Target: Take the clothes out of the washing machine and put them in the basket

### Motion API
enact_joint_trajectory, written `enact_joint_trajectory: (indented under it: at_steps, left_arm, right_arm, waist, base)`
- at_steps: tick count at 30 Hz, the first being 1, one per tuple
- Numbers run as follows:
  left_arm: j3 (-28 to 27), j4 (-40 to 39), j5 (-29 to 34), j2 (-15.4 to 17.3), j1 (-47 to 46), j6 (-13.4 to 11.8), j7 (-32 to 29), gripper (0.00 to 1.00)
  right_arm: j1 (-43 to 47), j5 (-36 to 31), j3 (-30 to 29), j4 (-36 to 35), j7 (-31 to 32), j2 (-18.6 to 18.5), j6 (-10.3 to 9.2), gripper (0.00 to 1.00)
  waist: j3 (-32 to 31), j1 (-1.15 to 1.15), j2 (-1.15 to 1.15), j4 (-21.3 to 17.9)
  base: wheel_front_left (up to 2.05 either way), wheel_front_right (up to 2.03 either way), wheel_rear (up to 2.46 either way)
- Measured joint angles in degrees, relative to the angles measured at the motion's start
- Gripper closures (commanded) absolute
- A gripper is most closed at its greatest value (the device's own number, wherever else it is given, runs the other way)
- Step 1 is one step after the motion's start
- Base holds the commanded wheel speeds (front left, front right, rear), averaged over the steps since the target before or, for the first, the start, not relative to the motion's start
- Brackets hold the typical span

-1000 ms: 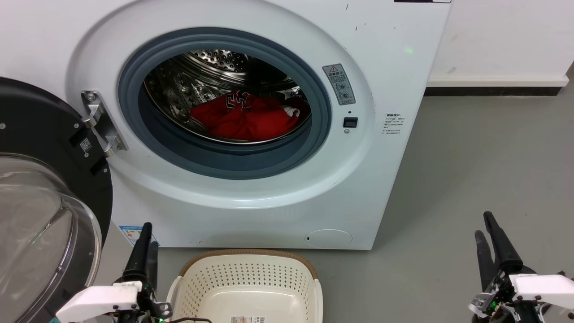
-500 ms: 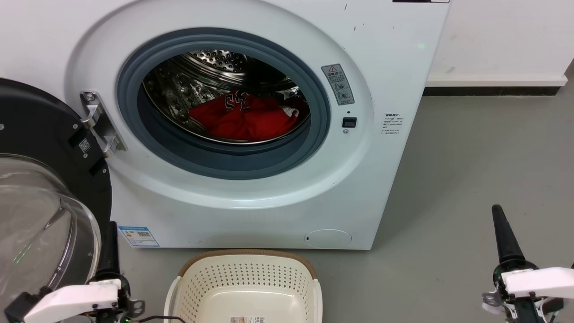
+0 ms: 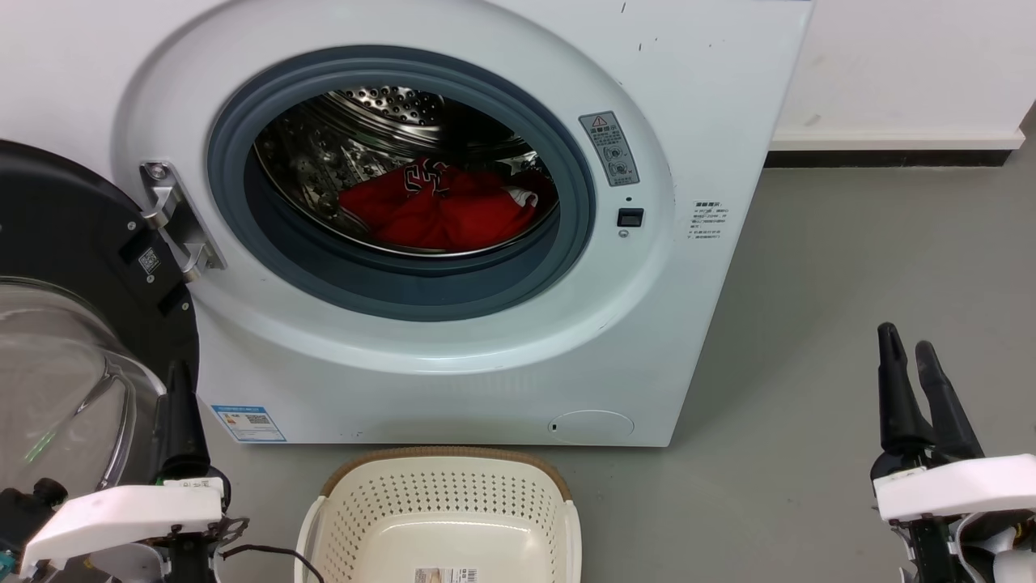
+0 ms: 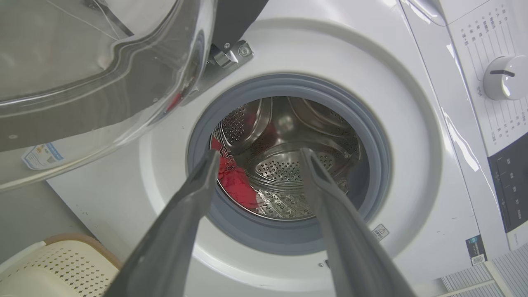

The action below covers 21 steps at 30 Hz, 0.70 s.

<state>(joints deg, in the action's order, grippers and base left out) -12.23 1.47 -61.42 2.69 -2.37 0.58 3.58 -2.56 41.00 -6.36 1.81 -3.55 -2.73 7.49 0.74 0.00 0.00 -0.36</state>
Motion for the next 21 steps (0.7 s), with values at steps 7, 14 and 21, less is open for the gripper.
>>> enact_joint_trajectory:
  at_steps: [7,14,21]
  left_arm:
    - [3.07,-3.46,9.84,0.05,1.58,-0.53,1.7,0.0]
    - [6.75,-5.64,19.44,0.05,2.35,-2.18,2.82,0.0]
    - [10.2,-8.34,27.38,0.05,2.68,-4.94,3.97,0.0]
  right_arm:
    - [0.37,-9.92,1.16,-3.66,-1.56,0.0,0.0,0.0]
    - [0.7,-15.9,2.03,-5.06,-2.87,0.0,0.0,0.0]
    - [1.35,-21.79,3.01,-6.04,-4.0,0.0,0.0,0.0]
  waist:
    - [0.22,0.0,0.0,-0.08]
    - [0.28,0.0,0.0,-0.12]
    - [0.36,0.0,0.0,-0.19]
  base:
    - [0.0,0.0,0.0]
    - [0.0,0.0,0.0]
    - [0.0,0.0,0.0]
